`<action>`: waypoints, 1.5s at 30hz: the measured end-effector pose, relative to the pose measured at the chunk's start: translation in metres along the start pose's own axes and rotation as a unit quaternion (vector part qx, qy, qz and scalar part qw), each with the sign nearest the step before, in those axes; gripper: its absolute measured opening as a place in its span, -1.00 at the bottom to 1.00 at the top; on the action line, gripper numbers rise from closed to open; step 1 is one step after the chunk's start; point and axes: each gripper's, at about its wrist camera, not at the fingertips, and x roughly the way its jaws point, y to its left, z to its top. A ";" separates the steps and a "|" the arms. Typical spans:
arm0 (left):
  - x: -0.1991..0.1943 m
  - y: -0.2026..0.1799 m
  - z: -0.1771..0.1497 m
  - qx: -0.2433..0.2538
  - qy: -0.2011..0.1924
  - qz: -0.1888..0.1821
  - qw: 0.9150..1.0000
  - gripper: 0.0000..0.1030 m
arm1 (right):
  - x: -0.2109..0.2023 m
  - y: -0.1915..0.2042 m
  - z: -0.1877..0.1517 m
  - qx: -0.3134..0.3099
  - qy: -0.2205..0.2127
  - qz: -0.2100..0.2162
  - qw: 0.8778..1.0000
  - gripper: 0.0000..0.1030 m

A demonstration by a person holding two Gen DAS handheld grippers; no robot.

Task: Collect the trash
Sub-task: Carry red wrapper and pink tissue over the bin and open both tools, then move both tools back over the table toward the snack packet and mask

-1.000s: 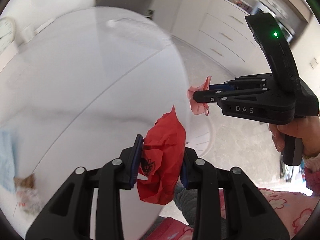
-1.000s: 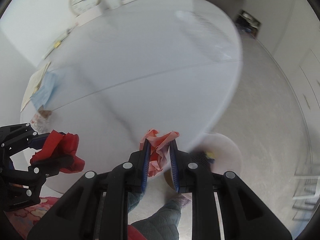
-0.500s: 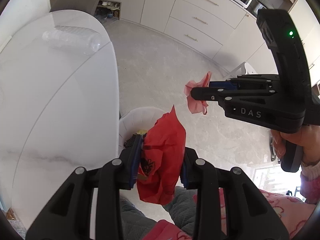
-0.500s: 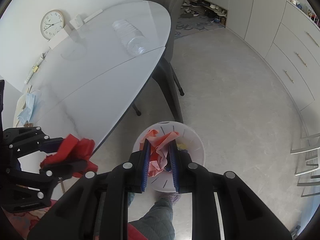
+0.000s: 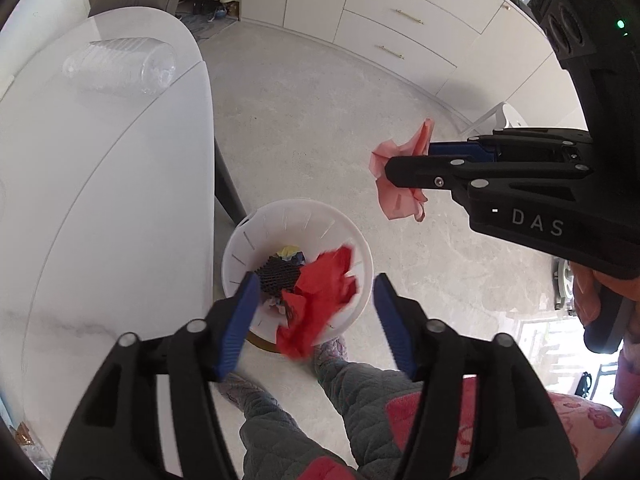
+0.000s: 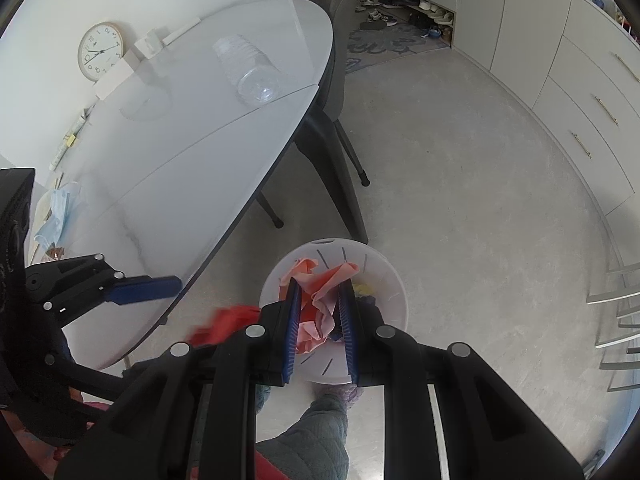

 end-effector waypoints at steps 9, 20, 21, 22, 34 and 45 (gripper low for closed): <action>-0.013 0.005 -0.004 -0.011 -0.009 0.013 1.000 0.41 | 0.003 -0.002 -0.001 0.008 0.001 -0.003 1.000 -0.61; -0.041 0.022 -0.013 -0.049 -0.034 0.050 0.997 0.68 | 0.025 0.007 -0.002 -0.005 0.026 0.006 1.000 -0.47; -0.045 0.025 -0.016 -0.054 -0.039 0.052 0.996 0.68 | 0.028 0.007 -0.002 -0.004 0.030 0.006 1.000 -0.16; -0.047 0.029 -0.017 -0.058 -0.039 0.054 0.996 0.70 | 0.031 0.008 -0.003 -0.003 0.032 0.002 0.999 0.14; -0.082 0.068 -0.031 -0.124 -0.061 0.099 0.985 0.81 | 0.017 0.028 0.018 -0.004 0.012 -0.003 1.000 0.86; -0.161 0.157 -0.085 -0.283 -0.126 0.181 0.934 0.83 | -0.005 0.089 0.051 -0.059 -0.024 0.015 0.998 0.95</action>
